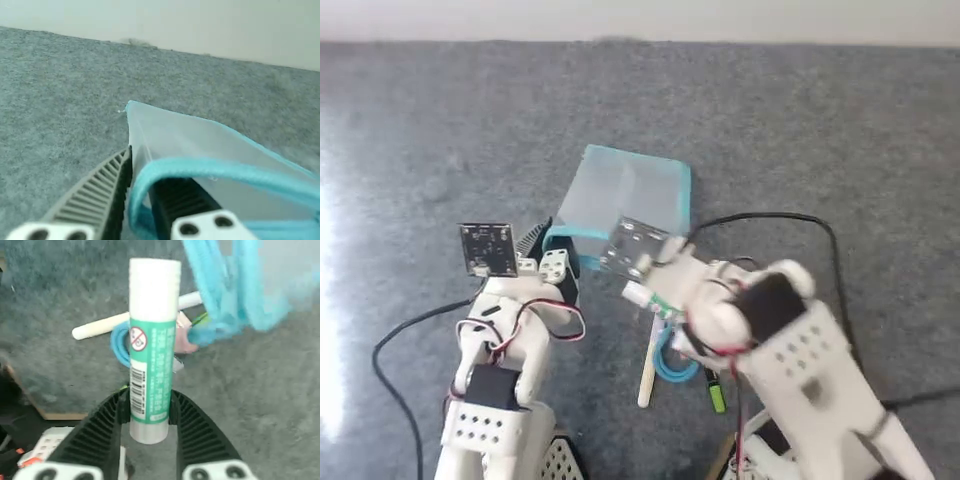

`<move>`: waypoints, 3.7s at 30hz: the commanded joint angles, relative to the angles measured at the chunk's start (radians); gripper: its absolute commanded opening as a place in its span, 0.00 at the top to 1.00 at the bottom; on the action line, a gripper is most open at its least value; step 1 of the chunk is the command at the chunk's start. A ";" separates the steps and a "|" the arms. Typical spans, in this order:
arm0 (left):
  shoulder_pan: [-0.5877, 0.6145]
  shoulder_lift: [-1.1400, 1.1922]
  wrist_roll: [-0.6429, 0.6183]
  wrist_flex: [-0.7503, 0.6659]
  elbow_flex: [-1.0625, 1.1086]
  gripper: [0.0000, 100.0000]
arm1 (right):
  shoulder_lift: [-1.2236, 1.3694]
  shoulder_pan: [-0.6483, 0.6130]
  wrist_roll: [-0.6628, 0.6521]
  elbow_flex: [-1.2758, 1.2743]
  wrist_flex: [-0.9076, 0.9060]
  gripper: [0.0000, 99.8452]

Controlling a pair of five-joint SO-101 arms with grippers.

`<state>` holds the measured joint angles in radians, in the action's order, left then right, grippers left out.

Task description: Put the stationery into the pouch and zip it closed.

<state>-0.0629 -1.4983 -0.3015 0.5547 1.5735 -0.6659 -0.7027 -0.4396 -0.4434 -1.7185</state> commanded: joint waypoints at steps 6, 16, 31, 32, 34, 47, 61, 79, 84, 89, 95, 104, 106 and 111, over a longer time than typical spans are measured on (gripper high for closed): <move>-0.049 -0.012 0.063 -0.044 0.010 0.99 | 0.343 -0.039 0.175 0.338 -0.051 0.99; -0.078 -0.014 0.107 -0.049 0.047 0.99 | 0.561 0.019 0.249 0.555 -0.079 0.99; -0.315 -0.009 0.227 -0.080 0.113 0.99 | 0.582 0.090 0.276 0.574 -0.051 0.82; -0.315 -0.011 0.227 -0.080 0.113 0.99 | 0.593 0.087 0.275 0.572 -0.042 0.78; -0.313 -0.014 0.227 -0.080 0.111 0.99 | 0.615 0.085 0.275 0.566 -0.015 0.72; -0.206 -0.014 0.218 -0.080 0.079 0.99 | 0.211 0.081 0.138 0.506 0.036 0.68; 0.087 -0.009 0.112 -0.054 -0.015 0.99 | -0.323 0.087 0.028 -0.410 0.234 0.69; 0.402 -0.006 0.115 -0.031 -0.091 0.99 | 0.010 0.087 0.138 -0.420 0.338 0.69; 0.431 -0.006 0.115 -0.014 -0.111 0.99 | 0.041 0.087 0.138 -0.420 0.338 0.69; 0.427 -0.006 0.115 -0.014 -0.111 0.99 | 0.077 0.067 0.186 -0.448 0.341 0.69; 0.423 -0.006 0.115 -0.014 -0.110 0.99 | 0.163 0.002 0.230 -0.466 0.392 0.69; 0.400 -0.006 0.115 -0.015 -0.099 0.99 | 0.407 0.013 0.287 -0.500 0.599 0.86; 0.385 -0.006 0.117 -0.014 -0.099 0.99 | 0.443 0.042 0.288 -0.500 0.613 0.88; 0.374 -0.006 0.118 -0.015 -0.090 0.99 | 0.464 0.193 0.284 -0.494 0.639 0.97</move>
<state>0.3299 -1.4983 -0.1711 0.5424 1.5305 -0.2240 -0.5846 -0.1634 -0.9436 -1.1001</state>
